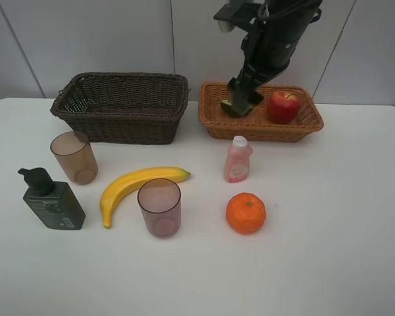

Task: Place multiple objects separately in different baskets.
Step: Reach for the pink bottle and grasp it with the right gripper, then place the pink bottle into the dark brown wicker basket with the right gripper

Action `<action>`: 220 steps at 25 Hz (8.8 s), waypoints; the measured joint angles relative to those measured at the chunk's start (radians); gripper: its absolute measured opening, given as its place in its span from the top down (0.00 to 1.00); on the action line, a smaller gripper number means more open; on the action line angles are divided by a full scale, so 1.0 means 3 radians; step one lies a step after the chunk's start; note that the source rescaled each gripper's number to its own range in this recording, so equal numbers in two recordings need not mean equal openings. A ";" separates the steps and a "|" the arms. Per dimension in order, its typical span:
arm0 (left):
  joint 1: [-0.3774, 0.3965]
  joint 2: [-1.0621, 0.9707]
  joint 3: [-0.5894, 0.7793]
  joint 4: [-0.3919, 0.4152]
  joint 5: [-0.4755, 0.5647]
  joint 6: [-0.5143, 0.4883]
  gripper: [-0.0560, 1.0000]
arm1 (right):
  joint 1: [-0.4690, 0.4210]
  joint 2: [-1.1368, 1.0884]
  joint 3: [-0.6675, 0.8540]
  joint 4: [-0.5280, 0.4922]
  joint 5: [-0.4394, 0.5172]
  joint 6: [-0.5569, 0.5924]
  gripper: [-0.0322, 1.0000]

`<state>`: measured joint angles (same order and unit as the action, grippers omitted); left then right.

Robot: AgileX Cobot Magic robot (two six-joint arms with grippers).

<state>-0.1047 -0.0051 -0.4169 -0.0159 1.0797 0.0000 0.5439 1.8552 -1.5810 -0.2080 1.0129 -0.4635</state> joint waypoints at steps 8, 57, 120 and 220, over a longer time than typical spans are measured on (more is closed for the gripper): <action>0.0000 0.0000 0.0000 0.0000 0.0000 0.0000 0.00 | 0.0157 -0.0003 0.0000 -0.0012 0.0417 -0.0043 0.01; 0.0000 0.0000 0.0000 0.0000 0.0000 0.0000 0.00 | 0.0069 0.0945 -0.0003 0.0269 0.0128 -0.1224 0.04; 0.0000 0.0000 0.0000 0.0000 0.0000 0.0000 0.00 | 0.0066 0.0413 -0.1066 0.0806 0.0410 -0.1224 0.97; 0.0000 0.0000 0.0000 0.0000 0.0000 0.0000 0.00 | 0.0125 0.1604 -0.1066 0.2101 -0.2472 -0.1220 0.01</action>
<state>-0.1047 -0.0051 -0.4169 -0.0159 1.0797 0.0000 0.5815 2.3364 -1.9006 0.4224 0.2712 -0.8296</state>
